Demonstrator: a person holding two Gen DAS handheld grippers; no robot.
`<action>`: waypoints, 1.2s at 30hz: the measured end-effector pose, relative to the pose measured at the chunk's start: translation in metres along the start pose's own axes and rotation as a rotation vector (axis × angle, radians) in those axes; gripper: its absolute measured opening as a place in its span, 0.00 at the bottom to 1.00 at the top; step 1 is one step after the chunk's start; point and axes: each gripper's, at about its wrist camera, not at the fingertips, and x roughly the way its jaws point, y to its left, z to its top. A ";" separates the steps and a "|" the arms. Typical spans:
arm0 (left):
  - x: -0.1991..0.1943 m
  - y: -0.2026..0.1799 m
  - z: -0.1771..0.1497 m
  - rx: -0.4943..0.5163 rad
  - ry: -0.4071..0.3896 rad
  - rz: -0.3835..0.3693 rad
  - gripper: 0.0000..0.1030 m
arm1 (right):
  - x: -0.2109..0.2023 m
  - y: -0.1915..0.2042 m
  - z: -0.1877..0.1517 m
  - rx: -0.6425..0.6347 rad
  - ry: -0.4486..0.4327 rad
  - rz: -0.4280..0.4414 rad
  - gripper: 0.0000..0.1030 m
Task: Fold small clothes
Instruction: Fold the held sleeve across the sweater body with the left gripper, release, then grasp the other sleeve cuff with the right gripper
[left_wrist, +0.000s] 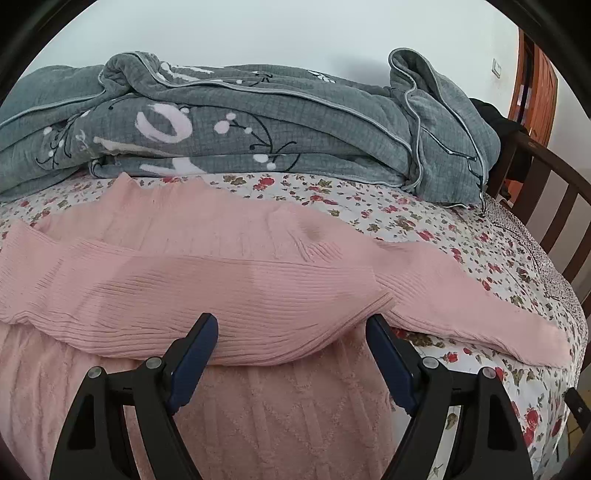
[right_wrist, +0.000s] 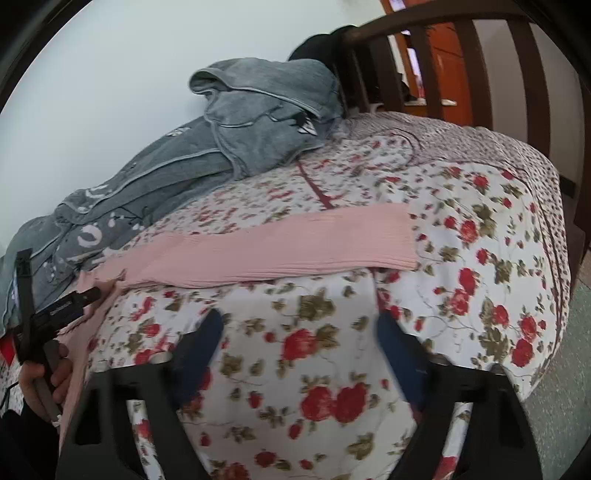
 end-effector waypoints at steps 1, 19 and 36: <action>-0.001 0.000 0.000 0.000 -0.004 0.001 0.80 | 0.002 -0.003 0.000 0.011 0.007 -0.008 0.56; -0.004 0.005 -0.001 -0.032 -0.017 -0.006 0.81 | 0.010 -0.027 0.012 0.148 -0.007 0.007 0.37; -0.004 0.005 -0.001 -0.036 -0.018 -0.006 0.81 | 0.028 -0.037 0.029 0.278 -0.018 -0.022 0.35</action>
